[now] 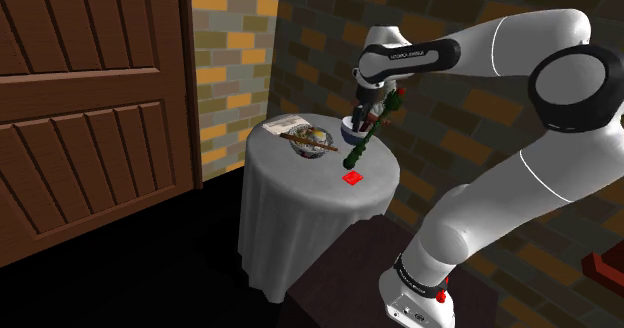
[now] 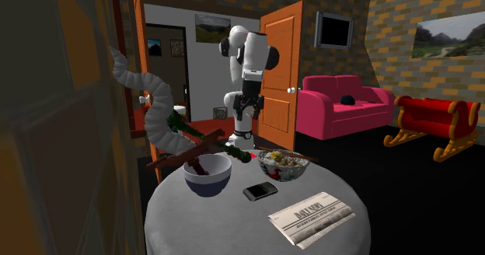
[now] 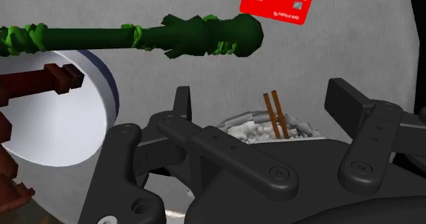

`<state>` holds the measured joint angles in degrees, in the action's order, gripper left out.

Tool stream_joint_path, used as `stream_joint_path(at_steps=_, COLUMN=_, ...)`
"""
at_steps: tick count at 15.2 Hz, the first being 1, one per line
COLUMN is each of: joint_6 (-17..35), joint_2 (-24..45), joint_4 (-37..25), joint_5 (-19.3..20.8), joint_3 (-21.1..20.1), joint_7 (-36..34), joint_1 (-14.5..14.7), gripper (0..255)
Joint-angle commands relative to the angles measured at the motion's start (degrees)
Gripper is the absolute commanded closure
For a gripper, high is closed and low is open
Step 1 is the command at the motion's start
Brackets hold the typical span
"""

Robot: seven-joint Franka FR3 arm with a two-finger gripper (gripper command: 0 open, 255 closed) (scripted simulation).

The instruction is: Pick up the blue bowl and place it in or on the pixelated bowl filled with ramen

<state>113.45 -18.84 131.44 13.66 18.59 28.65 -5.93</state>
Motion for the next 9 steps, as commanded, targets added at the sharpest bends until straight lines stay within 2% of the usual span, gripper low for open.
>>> stream_joint_path(at_steps=1, joint_6=2.64, joint_2=3.97, joint_4=-1.84, joint_5=-0.56, joint_3=1.72, joint_7=2.13, joint_1=-0.23, gripper=0)
stream_joint_path(at_steps=5, joint_6=7.19, joint_2=12.21, joint_4=-6.23, joint_5=-3.08, joint_3=4.76, joint_7=6.85, joint_1=-0.82, gripper=0)
stream_joint_path(at_steps=9, joint_6=10.70, joint_2=21.02, joint_4=-11.81, joint_5=-7.23, joint_3=6.83, joint_7=12.16, joint_1=-2.04, gripper=0)
